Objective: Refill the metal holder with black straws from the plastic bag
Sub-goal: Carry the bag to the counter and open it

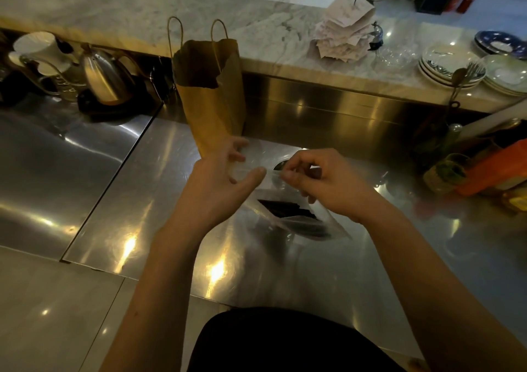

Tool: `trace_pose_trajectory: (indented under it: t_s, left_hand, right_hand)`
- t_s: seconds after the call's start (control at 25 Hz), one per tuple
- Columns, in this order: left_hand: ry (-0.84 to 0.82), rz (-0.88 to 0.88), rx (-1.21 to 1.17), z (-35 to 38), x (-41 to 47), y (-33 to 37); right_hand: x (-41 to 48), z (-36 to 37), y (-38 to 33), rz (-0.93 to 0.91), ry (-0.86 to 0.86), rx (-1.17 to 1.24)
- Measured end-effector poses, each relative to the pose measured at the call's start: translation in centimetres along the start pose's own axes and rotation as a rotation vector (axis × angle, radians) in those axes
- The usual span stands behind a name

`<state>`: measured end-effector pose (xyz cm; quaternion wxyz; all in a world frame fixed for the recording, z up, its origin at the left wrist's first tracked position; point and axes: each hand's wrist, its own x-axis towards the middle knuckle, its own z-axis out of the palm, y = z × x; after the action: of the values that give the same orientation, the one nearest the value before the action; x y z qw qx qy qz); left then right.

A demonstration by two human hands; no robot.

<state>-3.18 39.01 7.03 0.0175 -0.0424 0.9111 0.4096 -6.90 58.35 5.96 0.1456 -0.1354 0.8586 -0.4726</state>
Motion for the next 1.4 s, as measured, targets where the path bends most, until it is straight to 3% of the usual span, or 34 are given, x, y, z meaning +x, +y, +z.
trace_pose_trajectory:
  t_s: [0.08,0.36,0.52,0.84,0.96,1.24,1.4]
  left_hand:
    - [-0.064,0.051,0.081,0.0,0.9,0.4]
    - [-0.092,0.092,-0.012,0.0,1.3,-0.7]
    - [-0.035,0.072,-0.031,-0.3,1.1,-1.3]
    - [0.089,0.025,-0.151,0.3,-0.1,-1.8]
    - [0.033,0.033,-0.188,-0.1,-0.3,-2.0]
    - [-0.26,0.432,0.387,0.0,-0.6,-1.5]
    - [-0.33,0.265,0.427,0.0,0.1,-1.3]
  right_hand:
    - [0.1,-0.1,-0.1,-0.024,0.006,-0.025]
    - [-0.8,-0.5,2.3,0.034,-0.033,-0.255]
    - [-1.5,-0.9,3.3,0.13,-0.016,-0.17]
    - [-1.3,-2.1,3.6,0.196,0.052,-0.238]
    - [-1.7,-3.2,3.9,0.269,0.047,-0.188]
    - [-2.5,-3.3,3.3,0.097,-0.026,-0.263]
    - [-2.8,-2.6,2.9,-0.069,-0.104,-0.376]
